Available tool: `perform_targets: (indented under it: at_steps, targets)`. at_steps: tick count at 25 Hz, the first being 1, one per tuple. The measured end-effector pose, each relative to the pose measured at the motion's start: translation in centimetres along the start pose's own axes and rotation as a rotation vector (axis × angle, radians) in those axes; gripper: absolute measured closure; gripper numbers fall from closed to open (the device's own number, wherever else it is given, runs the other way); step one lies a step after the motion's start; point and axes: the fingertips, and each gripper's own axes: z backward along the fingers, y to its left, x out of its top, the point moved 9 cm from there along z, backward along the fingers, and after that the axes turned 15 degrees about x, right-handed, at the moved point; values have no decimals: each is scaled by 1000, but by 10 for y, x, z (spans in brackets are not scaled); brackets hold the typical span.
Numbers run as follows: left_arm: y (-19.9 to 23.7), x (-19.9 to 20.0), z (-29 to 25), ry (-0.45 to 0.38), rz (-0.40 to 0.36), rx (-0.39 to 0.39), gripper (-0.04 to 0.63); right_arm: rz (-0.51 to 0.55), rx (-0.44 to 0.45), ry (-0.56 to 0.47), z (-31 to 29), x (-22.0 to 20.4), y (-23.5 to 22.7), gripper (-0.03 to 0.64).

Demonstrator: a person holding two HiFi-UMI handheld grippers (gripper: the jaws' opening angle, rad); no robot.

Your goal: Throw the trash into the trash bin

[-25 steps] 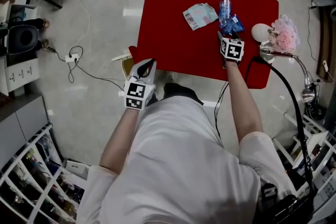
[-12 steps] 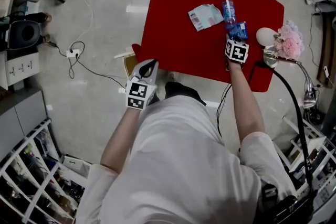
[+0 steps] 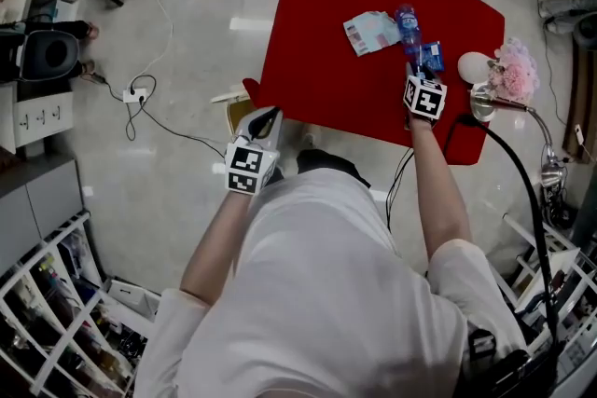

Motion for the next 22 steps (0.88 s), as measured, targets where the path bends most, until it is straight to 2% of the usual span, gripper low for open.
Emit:
perform_targets:
  at_steps: [8, 17, 22]
  targets:
    - [11, -11, 28, -24, 15, 19, 591, 27, 20, -43, 26, 3, 32, 474]
    - [28, -39, 55, -27, 40, 47, 591, 107, 135, -69, 27, 3, 100, 476]
    - [43, -54, 78, -33, 72, 86, 591, 152, 219, -69, 26, 2, 149, 476]
